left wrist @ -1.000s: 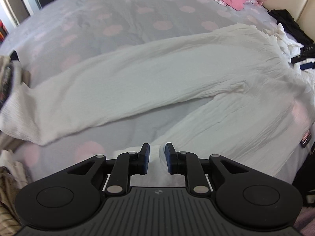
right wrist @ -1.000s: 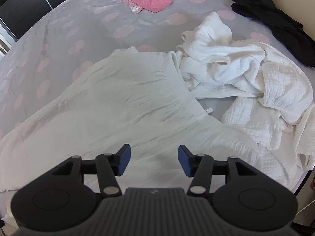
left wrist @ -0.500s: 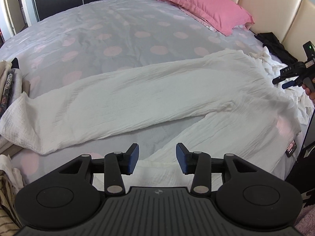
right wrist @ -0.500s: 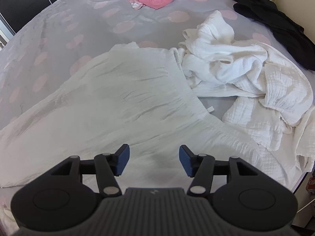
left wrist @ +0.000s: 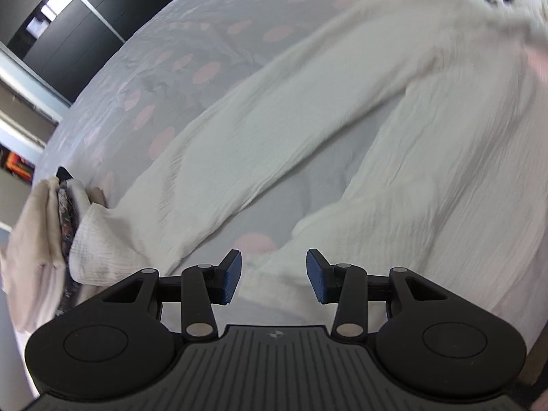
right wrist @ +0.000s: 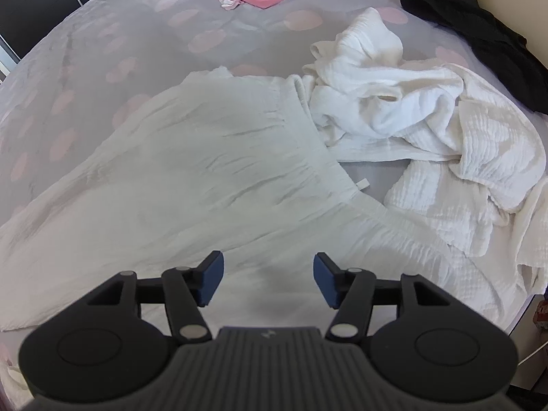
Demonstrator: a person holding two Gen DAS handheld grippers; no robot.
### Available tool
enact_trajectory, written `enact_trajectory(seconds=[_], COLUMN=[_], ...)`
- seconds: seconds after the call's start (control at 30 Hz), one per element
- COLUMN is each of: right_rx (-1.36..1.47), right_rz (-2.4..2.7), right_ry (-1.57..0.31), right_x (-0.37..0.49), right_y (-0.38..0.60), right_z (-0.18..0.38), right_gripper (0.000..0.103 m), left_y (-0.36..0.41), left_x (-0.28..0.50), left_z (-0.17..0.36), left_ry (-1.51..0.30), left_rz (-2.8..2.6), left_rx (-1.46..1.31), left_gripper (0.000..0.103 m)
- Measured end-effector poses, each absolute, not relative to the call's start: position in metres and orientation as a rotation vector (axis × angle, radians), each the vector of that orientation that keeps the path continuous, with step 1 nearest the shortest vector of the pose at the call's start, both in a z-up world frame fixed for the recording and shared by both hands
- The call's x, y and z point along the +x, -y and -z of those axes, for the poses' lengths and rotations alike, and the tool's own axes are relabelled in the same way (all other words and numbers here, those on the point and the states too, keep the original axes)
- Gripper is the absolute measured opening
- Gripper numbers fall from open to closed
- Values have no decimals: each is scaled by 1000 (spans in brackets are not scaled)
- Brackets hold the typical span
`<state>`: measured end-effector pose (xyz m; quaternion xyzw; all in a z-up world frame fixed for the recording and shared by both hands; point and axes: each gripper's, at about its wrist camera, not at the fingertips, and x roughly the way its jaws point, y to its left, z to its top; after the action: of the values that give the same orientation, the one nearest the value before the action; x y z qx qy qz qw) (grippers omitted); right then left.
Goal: Fold clothes
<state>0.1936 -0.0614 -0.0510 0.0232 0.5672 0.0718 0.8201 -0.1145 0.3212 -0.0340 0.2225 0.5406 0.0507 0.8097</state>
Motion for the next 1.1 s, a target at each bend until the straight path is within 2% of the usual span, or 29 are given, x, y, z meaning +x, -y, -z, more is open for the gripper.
enact_trajectory(seconds=[0.13, 0.33, 0.47, 0.6, 0.73, 0.8, 0.9, 1.1], right_rx=[51, 48, 44, 37, 33, 31, 30, 47], right_rz=[-149, -138, -130, -122, -113, -110, -106, -107], right_ry=[-1211, -1221, -1231, -1238, -1241, -1240, -1238, -1226], right_x=[194, 197, 199, 201, 201, 201, 200, 197], right_y=[61, 61, 61, 60, 59, 59, 59, 63], right_z=[52, 56, 59, 62, 62, 62, 61, 56], right_gripper=[62, 63, 63, 63, 63, 63, 63, 63], left_y=[-316, -298, -281, -266, -265, -264, -263, -286], left_x=[-122, -139, -152, -161, -155, -152, -151, -147], left_z=[54, 102, 134, 150, 147, 135, 110, 36], left_ry=[-1177, -1131, -1023, -902, -904, -909, -915, -1046], left_rz=[-85, -46, 12, 61, 33, 12, -29, -217], left_rx=[609, 997, 1260, 1405, 1357, 1288, 1184, 746], left_gripper=[40, 40, 40, 40, 9, 3, 2, 2])
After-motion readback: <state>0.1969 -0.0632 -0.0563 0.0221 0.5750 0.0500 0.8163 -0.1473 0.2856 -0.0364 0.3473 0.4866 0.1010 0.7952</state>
